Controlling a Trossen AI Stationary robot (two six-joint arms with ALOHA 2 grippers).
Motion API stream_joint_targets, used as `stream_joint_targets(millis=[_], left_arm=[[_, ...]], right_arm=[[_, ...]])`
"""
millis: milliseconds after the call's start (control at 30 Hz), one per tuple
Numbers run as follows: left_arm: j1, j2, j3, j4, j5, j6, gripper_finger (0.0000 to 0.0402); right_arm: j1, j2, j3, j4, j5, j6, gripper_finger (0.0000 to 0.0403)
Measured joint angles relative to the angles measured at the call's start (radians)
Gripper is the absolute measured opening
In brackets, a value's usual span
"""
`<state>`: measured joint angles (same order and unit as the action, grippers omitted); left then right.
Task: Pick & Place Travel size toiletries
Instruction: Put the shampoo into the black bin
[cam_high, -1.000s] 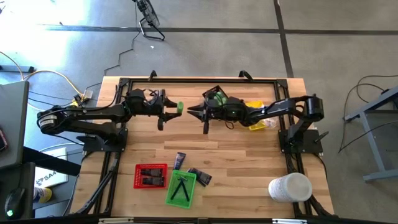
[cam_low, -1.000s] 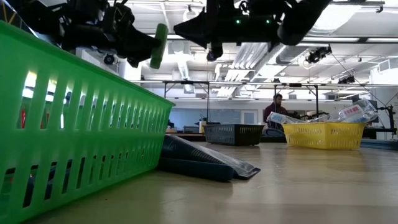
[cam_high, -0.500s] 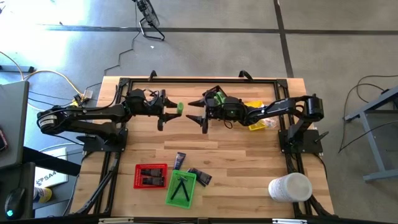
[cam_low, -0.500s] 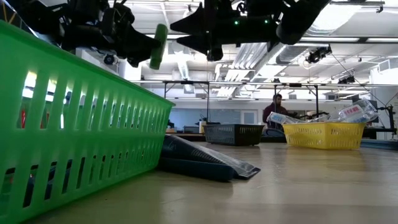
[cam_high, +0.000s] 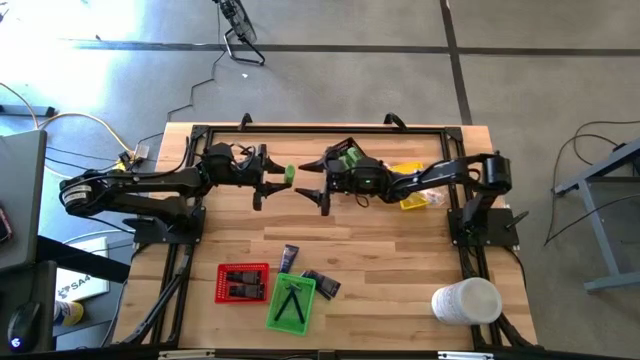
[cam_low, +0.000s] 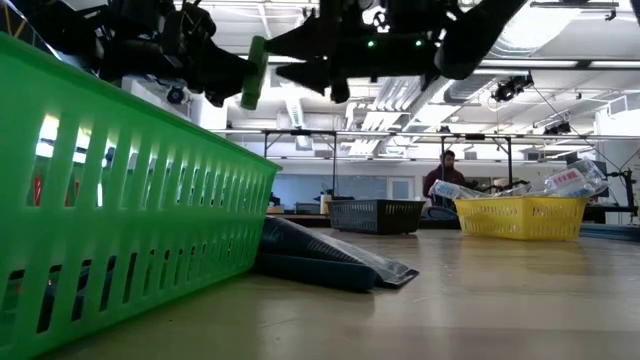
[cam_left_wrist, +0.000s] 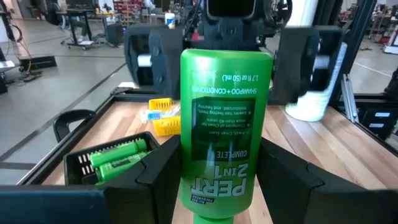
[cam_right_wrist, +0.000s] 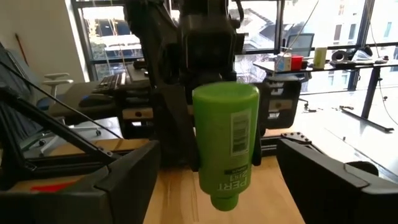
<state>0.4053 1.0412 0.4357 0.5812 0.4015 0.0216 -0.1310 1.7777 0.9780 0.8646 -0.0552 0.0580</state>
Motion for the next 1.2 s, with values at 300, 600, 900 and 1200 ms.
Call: stream_joint_targets(millis=[300, 600, 900, 1200], left_arm=[[0.000, 0.000, 0.001, -0.004, 0.015, -0.003, 0.0180], [0.000, 0.000, 0.001, 0.005, 0.035, -0.002, 0.0180], [0.000, 0.000, 0.001, 0.016, 0.038, -0.001, 0.0180], [0.000, 0.000, 0.001, 0.015, 0.038, 0.001, 0.0179]], right_arm=[[-0.005, 0.063, 0.116, -0.028, -0.005, -0.035, 0.0314], [-0.016, 0.117, 0.180, -0.080, -0.076, -0.027, 0.0314], [-0.014, 0.143, 0.204, -0.064, -0.077, -0.034, 0.0304], [-0.014, 0.143, 0.204, -0.061, -0.078, -0.036, 0.0273]])
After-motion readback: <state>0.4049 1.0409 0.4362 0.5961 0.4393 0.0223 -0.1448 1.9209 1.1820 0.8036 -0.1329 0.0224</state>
